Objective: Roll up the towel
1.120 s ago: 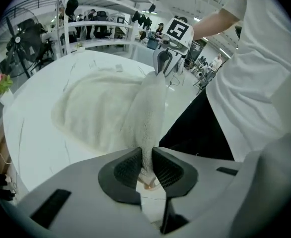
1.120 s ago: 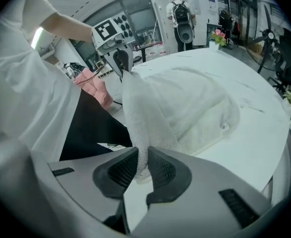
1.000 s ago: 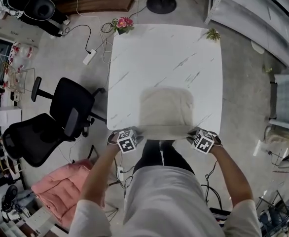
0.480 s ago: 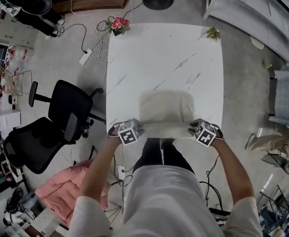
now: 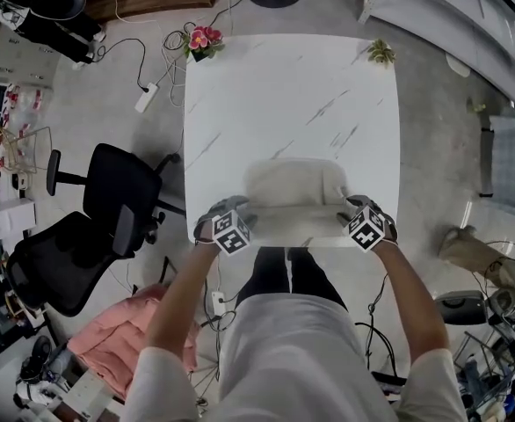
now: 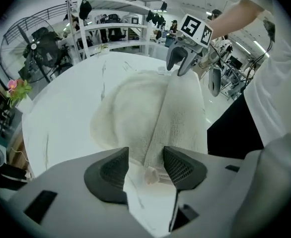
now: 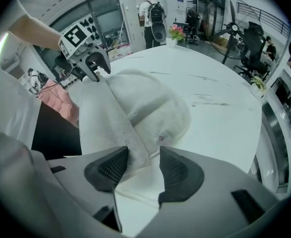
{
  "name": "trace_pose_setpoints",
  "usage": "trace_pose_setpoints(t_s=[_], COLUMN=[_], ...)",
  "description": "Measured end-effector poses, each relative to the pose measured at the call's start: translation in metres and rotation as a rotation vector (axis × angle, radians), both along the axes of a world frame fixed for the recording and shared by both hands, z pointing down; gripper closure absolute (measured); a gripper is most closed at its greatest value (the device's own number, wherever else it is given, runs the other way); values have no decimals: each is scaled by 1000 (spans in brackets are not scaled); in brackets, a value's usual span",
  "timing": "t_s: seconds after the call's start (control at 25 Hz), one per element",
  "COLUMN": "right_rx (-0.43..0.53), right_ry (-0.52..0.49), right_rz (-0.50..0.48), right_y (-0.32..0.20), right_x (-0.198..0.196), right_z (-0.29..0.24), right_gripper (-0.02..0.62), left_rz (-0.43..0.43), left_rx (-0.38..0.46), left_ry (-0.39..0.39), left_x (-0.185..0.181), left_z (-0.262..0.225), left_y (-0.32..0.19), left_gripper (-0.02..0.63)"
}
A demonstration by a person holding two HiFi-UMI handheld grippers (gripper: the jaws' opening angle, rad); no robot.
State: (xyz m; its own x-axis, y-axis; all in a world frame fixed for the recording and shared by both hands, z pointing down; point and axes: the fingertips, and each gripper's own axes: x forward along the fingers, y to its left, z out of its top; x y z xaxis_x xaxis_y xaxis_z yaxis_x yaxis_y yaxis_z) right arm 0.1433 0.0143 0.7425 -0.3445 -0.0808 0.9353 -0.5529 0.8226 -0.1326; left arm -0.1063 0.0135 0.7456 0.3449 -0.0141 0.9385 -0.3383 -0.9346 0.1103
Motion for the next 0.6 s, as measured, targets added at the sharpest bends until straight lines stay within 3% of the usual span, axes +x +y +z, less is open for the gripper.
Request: trace_pose_setpoints(t_s=[0.12, 0.36, 0.6], right_rx=[1, 36, 146], right_ry=[9, 17, -44], right_rz=[24, 24, 58], right_y=[-1, -3, -6], right_x=[1, 0, 3], right_z=[7, 6, -30], right_gripper=[373, 371, 377], left_rz=[-33, -65, -109], left_rx=[-4, 26, 112], left_ry=[-1, 5, 27], left_x=[0, -1, -7], left_z=[5, 3, -22], left_y=[-3, -3, -5], left_gripper=[347, 351, 364])
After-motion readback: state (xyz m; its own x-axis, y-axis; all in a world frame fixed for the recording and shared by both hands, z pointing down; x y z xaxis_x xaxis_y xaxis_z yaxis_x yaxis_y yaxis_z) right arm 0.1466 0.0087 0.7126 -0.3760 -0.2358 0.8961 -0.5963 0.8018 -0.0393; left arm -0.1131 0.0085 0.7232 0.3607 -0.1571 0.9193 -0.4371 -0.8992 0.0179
